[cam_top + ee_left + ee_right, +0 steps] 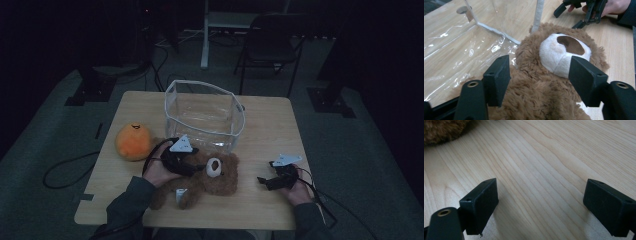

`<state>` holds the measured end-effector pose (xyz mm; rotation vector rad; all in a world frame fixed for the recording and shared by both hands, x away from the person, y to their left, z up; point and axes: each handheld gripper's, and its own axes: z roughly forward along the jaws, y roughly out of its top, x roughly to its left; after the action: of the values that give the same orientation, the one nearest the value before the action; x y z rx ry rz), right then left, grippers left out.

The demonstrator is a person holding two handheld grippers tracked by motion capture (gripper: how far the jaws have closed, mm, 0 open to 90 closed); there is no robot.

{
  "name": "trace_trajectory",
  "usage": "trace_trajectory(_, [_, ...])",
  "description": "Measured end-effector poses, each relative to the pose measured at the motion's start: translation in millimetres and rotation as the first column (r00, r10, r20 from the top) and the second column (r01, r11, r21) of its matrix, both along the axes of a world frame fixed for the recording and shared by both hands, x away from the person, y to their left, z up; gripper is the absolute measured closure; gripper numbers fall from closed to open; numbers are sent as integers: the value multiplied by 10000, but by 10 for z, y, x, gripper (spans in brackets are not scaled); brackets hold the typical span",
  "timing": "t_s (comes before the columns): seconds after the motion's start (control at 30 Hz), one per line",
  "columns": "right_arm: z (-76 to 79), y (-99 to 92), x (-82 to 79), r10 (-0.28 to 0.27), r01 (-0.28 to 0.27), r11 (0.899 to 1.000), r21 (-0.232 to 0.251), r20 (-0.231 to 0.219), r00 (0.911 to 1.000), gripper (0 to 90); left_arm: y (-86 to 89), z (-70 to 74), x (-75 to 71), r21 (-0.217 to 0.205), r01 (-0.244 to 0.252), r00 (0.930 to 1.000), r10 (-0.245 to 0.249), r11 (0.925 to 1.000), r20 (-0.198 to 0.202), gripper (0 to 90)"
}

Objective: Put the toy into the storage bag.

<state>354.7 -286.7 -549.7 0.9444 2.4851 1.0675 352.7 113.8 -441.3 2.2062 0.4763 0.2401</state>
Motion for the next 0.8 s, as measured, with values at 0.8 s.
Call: trace_trajectory(0.8, [0,0,1,9,-9,10000,0,-6,10000,120,-157,-108,21,-26,650,9965,-650,9979,-519,250])
